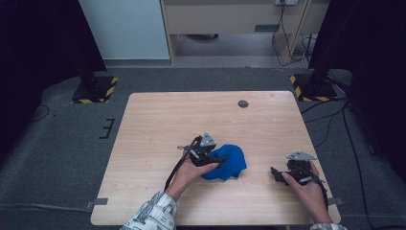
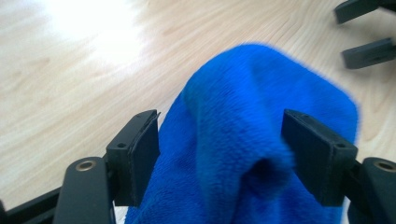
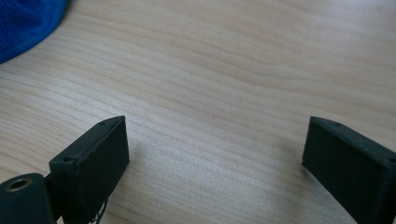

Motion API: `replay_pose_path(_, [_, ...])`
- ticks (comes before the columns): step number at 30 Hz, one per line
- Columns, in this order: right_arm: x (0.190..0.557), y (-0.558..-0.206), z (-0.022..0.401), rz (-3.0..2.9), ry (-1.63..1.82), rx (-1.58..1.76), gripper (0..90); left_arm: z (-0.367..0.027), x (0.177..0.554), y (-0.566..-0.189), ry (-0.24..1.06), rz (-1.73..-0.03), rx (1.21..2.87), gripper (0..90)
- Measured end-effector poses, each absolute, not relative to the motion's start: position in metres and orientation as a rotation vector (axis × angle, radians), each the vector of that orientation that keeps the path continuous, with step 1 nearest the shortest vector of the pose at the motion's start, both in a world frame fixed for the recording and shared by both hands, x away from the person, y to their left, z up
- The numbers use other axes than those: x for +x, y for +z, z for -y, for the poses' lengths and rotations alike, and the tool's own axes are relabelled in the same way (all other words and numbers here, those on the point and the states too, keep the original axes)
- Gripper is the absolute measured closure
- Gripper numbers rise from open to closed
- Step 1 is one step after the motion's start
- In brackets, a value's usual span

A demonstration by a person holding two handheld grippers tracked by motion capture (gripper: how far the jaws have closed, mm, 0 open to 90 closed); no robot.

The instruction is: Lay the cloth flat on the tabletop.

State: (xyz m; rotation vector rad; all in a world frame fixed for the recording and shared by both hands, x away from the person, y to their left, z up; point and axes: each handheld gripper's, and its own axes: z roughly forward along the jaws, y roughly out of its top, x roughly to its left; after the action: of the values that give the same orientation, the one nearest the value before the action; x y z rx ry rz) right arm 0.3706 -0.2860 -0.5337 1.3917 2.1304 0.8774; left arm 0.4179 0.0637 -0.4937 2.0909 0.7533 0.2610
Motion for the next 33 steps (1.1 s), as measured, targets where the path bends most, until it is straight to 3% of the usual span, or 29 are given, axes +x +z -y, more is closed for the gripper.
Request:
replay_pose_path(3, [0.368, -0.528, 0.283, -2.116, 0.937, 1.361, 12.3, -0.066, 0.413, -0.489, 0.271, -0.735, 2.088, 28.0])
replay_pose_path(8, [0.364, -0.518, 0.272, -2.132, 0.997, 1.286, 26.0, -0.075, 0.4, -0.482, 0.317, -0.708, 2.068, 28.2])
replay_pose_path(13, [0.357, -0.507, 0.257, -2.172, 1.092, 1.193, 45.6, -0.094, 0.381, -0.478, 0.337, -0.7, 2.053, 29.1])
replay_pose_path(21, [0.351, -0.504, 0.236, -2.273, 1.123, 1.061, 65.4, -0.129, 0.357, -0.49, 0.358, -0.718, 2.073, 29.9])
replay_pose_path(27, [0.35, -0.501, 0.231, -2.286, 1.175, 1.019, 72.5, -0.142, 0.347, -0.508, 0.336, -0.726, 2.128, 31.2])
replay_pose_path(33, [0.349, -0.502, 0.221, -2.323, 1.193, 0.975, 69.2, -0.136, 0.348, -0.51, 0.37, -0.694, 2.152, 37.6])
